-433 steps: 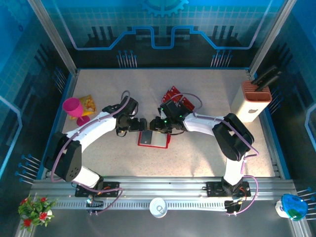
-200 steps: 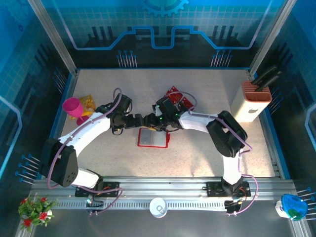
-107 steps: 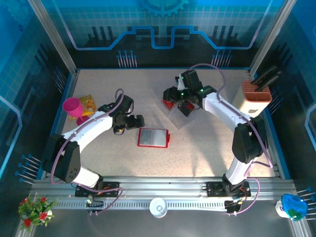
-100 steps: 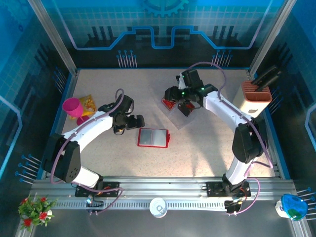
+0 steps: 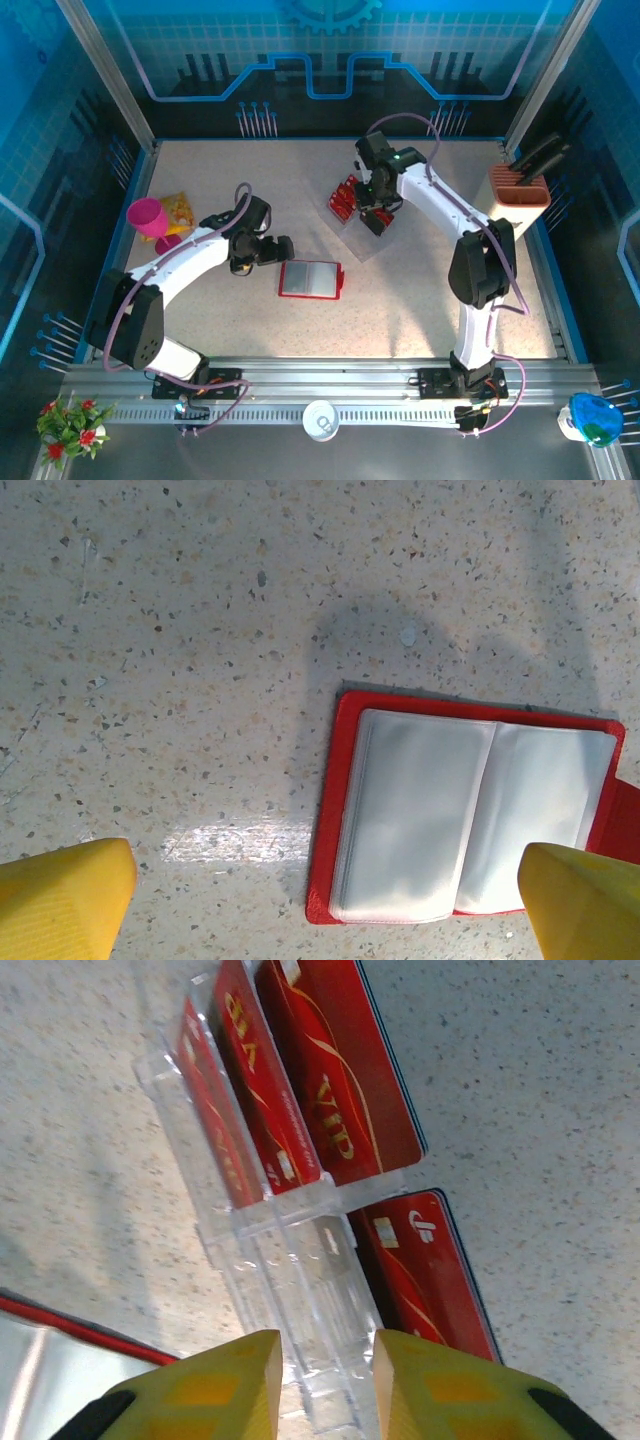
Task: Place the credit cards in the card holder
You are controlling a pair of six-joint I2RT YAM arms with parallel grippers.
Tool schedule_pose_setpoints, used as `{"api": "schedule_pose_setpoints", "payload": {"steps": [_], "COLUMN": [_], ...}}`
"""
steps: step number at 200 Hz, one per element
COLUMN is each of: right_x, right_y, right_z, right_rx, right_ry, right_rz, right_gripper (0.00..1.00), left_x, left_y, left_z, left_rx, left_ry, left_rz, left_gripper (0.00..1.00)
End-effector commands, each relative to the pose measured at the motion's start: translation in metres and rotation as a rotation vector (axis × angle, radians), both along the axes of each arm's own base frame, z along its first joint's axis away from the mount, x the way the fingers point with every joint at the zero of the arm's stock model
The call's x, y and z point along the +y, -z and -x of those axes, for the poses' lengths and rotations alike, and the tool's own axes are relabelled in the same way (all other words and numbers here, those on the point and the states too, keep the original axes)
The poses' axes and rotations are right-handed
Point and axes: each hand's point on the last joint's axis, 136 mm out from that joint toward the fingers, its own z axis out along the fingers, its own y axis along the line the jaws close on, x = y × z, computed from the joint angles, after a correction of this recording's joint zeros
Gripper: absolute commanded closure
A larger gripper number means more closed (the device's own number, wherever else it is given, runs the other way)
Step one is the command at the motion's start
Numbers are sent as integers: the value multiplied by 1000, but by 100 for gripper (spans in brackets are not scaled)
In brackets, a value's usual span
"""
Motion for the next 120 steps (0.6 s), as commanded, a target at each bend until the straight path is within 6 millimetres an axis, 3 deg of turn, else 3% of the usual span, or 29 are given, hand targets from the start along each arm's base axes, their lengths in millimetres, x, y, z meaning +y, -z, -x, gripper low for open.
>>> {"api": "schedule_pose_setpoints", "payload": {"steps": [1,120], "right_x": [-9,-8], "right_y": [5,41], "right_z": [5,6], "right_rx": [30,104], "right_ry": [-49,-70], "right_rz": [121,156], "right_gripper": [69,73], "left_x": [3,1], "left_y": [6,5], "left_z": [6,3], "left_rx": [22,26], "left_ry": [-4,-1], "left_rz": [-7,-3], "left_gripper": [1,1]}}
